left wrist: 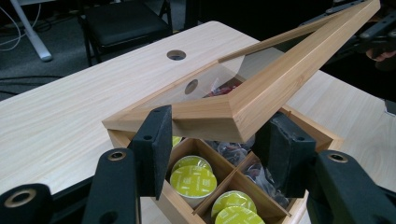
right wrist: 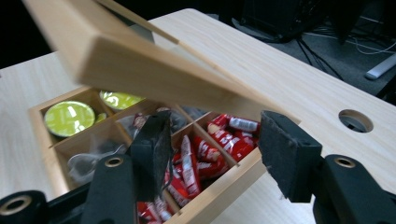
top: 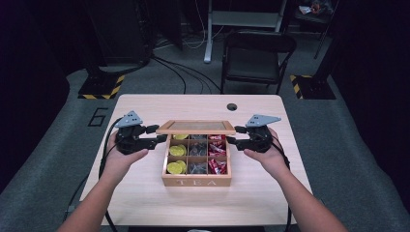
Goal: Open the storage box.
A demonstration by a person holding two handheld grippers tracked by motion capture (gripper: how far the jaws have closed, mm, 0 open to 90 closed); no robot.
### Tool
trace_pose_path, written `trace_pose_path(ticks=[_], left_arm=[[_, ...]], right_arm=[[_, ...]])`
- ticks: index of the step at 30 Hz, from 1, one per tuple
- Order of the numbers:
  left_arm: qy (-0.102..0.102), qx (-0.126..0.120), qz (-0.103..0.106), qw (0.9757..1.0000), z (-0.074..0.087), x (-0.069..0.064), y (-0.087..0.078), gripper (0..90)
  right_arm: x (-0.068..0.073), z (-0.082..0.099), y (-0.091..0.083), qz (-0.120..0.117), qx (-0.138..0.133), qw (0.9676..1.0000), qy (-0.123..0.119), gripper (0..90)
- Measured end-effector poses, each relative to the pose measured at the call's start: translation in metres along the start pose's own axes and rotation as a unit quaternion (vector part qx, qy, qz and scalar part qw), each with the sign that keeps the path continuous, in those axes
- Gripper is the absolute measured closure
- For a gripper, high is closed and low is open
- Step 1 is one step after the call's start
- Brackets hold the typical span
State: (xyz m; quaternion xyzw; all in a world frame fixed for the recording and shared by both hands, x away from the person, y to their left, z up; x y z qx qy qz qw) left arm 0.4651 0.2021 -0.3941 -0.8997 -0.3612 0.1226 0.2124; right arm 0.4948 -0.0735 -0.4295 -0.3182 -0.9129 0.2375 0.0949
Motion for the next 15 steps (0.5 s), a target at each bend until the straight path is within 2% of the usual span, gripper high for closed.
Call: trace_pose_path(ticks=[4, 6, 10, 15], left_arm=[[0.0, 0.001, 0.001, 1.0, -0.003, 0.002, 0.0, 47.4], [-0.001, 0.001, 0.002, 1.0, -0.004, 0.003, 0.001, 47.4], [-0.003, -0.003, 0.001, 1.0, -0.008, 0.005, 0.002, 47.6], [-0.002, 0.0, 0.002, 1.0, -0.01, 0.006, 0.003, 47.5]], right_arm=[[-0.006, -0.006, 0.002, 0.002, -0.014, 0.9999, -0.003, 45.4], [-0.007, -0.008, 0.004, -0.005, -0.018, 0.9998, -0.007, 46.6], [-0.009, -0.013, 0.007, -0.004, -0.023, 0.9993, -0.029, 47.3], [-0.01, -0.017, 0.009, -0.005, -0.027, 0.9993, -0.026, 49.1]])
Point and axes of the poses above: each handheld gripper's, and its own axes: y roughly forward along the jaws, z roughly out of its underside, x roughly to its left, the point moved 9 cm from there along y, roughly forward along the jaws, and after that the axes turned 1 degree about -z, right-handed, at the moved point
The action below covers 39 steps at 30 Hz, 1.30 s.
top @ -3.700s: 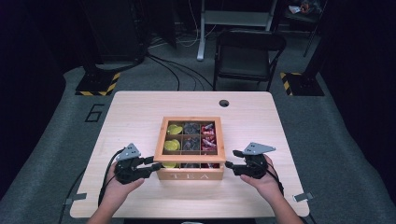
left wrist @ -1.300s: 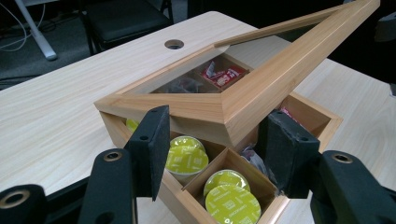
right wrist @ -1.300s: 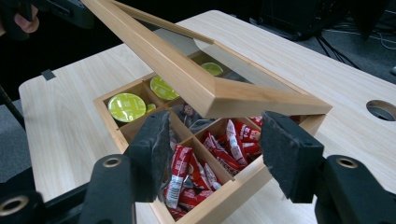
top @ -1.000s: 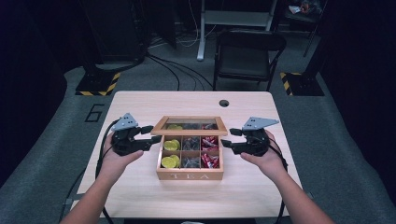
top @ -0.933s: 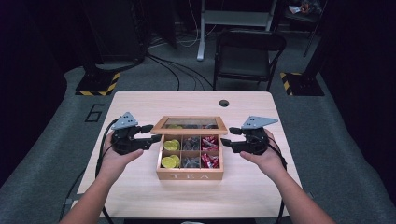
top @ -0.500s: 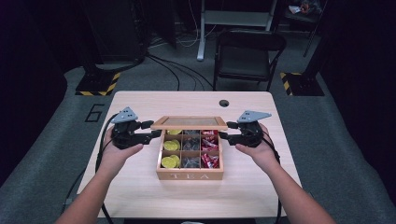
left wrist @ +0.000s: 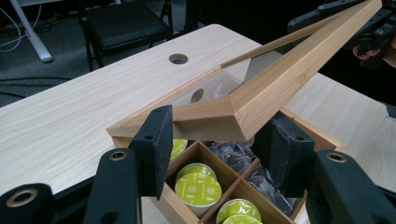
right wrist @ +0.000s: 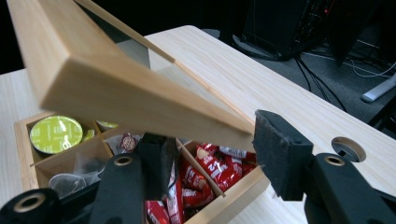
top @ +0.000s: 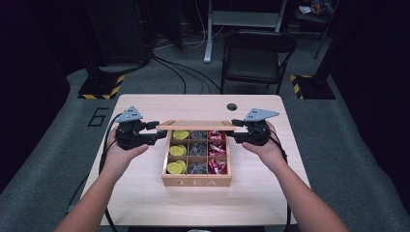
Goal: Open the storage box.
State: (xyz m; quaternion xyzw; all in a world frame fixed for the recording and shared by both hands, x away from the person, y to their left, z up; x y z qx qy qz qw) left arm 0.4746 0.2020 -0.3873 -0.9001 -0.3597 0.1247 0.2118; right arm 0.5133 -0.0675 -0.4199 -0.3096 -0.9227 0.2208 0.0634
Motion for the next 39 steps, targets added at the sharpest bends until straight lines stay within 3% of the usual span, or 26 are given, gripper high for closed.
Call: trace_pose_path(ticks=[9, 14, 21, 26, 35, 39], left_arm=[[-0.012, -0.008, 0.003, 0.9999, -0.007, 0.005, 0.002, 47.7], [-0.016, -0.003, -0.001, 0.9999, -0.001, 0.011, 0.007, 43.3], [-0.005, 0.022, -0.02, 0.9995, 0.013, 0.022, 0.02, 42.5], [-0.011, 0.01, -0.026, 0.9996, 0.012, 0.03, 0.027, 46.2], [-0.024, 0.016, -0.032, 0.9991, 0.014, 0.045, 0.044, 46.3], [-0.016, 0.012, -0.031, 0.9993, 0.013, 0.048, 0.05, 46.5]], right_arm=[[-0.006, -0.009, 0.001, -0.01, 0.016, 0.9997, 0.014, 51.6], [-0.007, -0.011, 0.002, -0.016, 0.027, 0.9994, 0.011, 51.7], [-0.012, -0.015, 0.003, -0.015, 0.014, 0.9993, 0.03, 51.8], [-0.013, -0.017, 0.003, -0.017, 0.015, 0.999, 0.039, 51.9], [-0.017, -0.021, 0.004, -0.016, 0.012, 0.999, 0.039, 52.4], [-0.018, -0.023, 0.005, -0.016, 0.011, 0.999, 0.04, 52.6]])
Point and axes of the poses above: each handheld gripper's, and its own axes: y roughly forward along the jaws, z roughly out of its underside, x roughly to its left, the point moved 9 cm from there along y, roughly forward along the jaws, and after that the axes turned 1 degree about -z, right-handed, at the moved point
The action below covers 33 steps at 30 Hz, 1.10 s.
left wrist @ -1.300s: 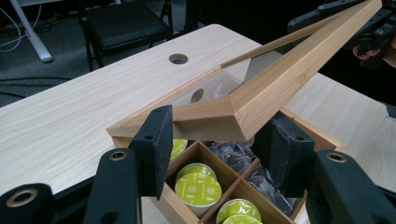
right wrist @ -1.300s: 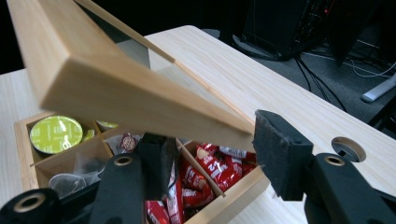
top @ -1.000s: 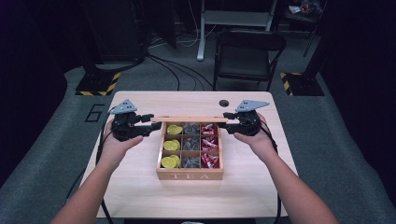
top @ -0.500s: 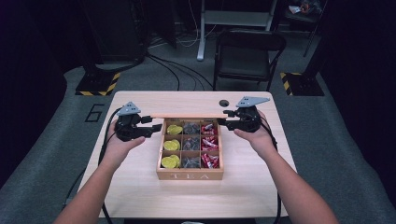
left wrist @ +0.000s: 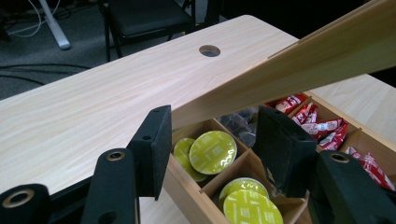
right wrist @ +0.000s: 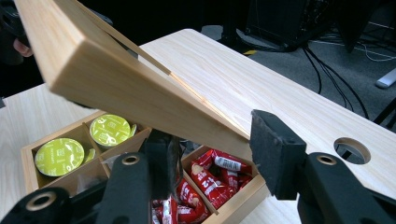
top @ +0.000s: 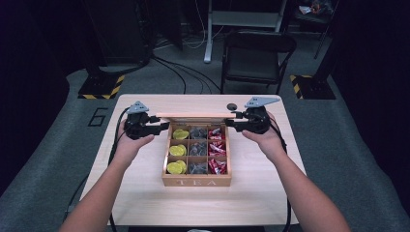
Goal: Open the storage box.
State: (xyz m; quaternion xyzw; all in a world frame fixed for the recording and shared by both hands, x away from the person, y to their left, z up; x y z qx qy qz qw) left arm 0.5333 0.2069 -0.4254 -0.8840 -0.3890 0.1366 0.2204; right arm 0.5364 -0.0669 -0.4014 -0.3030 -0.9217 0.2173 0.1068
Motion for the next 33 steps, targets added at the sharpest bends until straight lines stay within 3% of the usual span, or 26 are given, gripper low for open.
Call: trace_pose_path(ticks=[13, 18, 24, 33], left_arm=[[0.004, -0.002, -0.004, 1.0, 0.001, 0.007, 0.018, 52.6], [-0.004, -0.012, -0.008, 0.9999, 0.0, 0.01, 0.022, 54.4], [-0.002, -0.01, -0.018, 0.9998, 0.002, 0.016, 0.027, 55.6], [0.002, -0.017, -0.015, 0.9997, 0.001, 0.016, 0.032, 57.1]], right_arm=[[-0.003, -0.004, 0.001, -0.001, -0.005, 1.0, 0.003, 53.0], [-0.004, -0.005, 0.001, 0.001, -0.004, 1.0, 0.005, 53.2], [-0.006, -0.007, 0.002, 0.001, -0.007, 1.0, 0.004, 53.5], [-0.008, -0.01, 0.003, 0.002, -0.009, 0.9999, 0.006, 53.9]])
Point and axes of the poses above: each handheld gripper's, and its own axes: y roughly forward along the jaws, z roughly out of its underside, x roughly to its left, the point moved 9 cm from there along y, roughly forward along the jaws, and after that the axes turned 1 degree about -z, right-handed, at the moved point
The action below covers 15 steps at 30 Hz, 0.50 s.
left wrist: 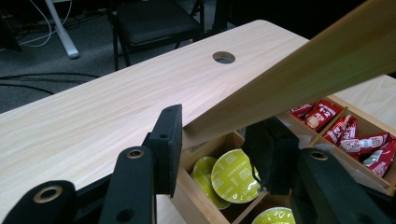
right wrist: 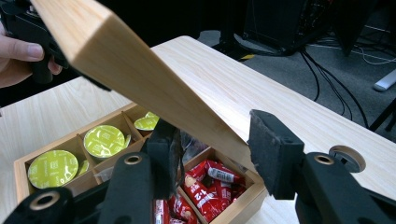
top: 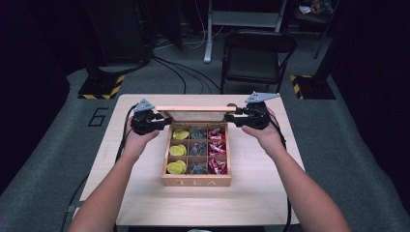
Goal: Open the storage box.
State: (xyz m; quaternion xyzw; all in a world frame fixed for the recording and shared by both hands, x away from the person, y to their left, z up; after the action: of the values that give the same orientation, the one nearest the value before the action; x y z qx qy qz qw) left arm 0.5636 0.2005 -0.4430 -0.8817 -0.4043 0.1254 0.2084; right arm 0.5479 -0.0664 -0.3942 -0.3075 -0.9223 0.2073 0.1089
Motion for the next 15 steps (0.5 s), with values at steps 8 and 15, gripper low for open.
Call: trace_pose_path(ticks=[8, 15], left_arm=[[0.005, -0.008, 0.004, 0.9999, -0.002, 0.0024, 0.0011, 57.7], [0.009, 0.002, 0.004, 0.9999, -0.0055, 0.0039, 0.0023, 58.0]], right_arm=[[-0.0019, -0.0021, 0.0008, 0.004, -0.006, 1.0, 0.003, 54.4], [-0.0042, -0.0042, 0.002, 0.008, -0.014, 0.9998, 0.008, 54.5]])
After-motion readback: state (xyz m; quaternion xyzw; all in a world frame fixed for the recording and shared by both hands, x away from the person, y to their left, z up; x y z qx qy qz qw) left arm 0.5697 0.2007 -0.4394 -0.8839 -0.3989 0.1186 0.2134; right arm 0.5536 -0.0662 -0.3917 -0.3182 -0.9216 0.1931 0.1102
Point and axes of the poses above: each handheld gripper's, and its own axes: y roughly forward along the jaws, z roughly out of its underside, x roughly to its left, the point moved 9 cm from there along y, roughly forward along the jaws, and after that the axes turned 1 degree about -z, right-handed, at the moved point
